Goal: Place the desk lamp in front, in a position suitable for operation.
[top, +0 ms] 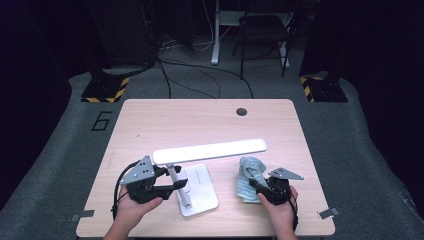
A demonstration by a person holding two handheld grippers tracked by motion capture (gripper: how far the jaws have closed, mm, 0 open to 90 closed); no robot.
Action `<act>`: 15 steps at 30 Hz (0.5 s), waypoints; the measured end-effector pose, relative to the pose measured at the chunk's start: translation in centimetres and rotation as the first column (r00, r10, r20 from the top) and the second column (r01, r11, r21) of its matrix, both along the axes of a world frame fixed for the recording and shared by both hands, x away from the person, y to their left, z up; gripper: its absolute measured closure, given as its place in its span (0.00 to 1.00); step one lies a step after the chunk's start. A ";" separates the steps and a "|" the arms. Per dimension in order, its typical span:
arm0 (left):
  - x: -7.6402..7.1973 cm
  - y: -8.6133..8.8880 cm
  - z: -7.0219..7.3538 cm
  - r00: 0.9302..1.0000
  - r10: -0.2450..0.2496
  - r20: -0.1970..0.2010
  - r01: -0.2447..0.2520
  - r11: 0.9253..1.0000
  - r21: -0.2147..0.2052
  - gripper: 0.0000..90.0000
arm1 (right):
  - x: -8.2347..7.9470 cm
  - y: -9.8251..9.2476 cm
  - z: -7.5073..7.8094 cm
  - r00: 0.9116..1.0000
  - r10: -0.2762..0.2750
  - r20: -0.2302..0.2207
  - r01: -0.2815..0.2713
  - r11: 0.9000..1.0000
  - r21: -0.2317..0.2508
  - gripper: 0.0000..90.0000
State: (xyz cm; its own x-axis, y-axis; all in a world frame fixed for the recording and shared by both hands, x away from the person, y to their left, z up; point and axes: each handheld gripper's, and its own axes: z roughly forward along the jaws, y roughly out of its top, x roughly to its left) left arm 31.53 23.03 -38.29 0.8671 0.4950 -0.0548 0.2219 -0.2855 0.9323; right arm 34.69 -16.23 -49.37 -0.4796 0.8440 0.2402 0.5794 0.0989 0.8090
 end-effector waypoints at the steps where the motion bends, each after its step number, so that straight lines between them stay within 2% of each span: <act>1: 0.0 0.0 0.0 1.000 -0.005 0.003 0.005 1.000 0.002 0.58 | 0.0 0.0 0.0 1.000 0.000 0.000 0.000 1.000 0.000 0.74; 3: -0.1 -0.2 0.0 1.000 -0.016 0.003 0.016 1.000 -0.002 0.58 | -0.5 1.5 0.4 0.999 0.042 0.021 -0.042 0.999 -0.015 0.73; 4: -0.1 -0.2 0.0 1.000 -0.016 0.003 0.016 1.000 -0.002 0.58 | -0.8 2.2 0.6 0.998 0.045 0.040 -0.044 0.999 -0.010 0.74; 5: -0.1 -0.3 0.0 1.000 -0.025 0.005 0.025 1.000 0.003 0.58 | -0.8 2.2 0.6 0.998 0.045 0.040 -0.044 0.999 -0.010 0.74; 6: -0.1 -0.3 0.0 1.000 -0.022 0.010 0.022 1.000 -0.003 0.58 | -1.2 3.4 1.0 0.994 0.086 0.068 -0.085 0.996 -0.019 0.73; 7: -0.2 -0.4 -0.1 1.000 -0.022 0.014 0.022 1.000 -0.006 0.58 | -1.2 3.4 1.0 0.994 0.086 0.068 -0.085 0.996 -0.019 0.73; 9: -0.2 -0.4 -0.1 1.000 -0.027 0.012 0.027 1.000 -0.006 0.58 | -1.5 4.7 1.2 0.989 0.128 0.079 -0.127 0.992 -0.026 0.73; 10: -0.2 -0.5 -0.1 1.000 -0.029 0.011 0.029 1.000 -0.006 0.58 | -1.7 6.0 1.2 0.982 0.174 0.073 -0.171 0.984 -0.043 0.73; 12: -0.3 -0.5 -0.1 0.999 -0.039 0.010 0.039 0.999 -0.005 0.58 | -1.9 7.2 1.1 0.974 0.220 0.056 -0.217 0.974 -0.061 0.73; 13: -0.3 -0.4 -0.1 0.999 -0.045 0.009 0.045 0.999 -0.003 0.58 | -1.9 7.2 1.1 0.974 0.220 0.056 -0.217 0.974 -0.061 0.73; 15: -0.4 -0.5 -0.1 0.999 -0.050 0.004 0.050 0.999 -0.012 0.58 | -2.1 8.1 0.7 0.966 0.257 0.031 -0.255 0.965 -0.064 0.73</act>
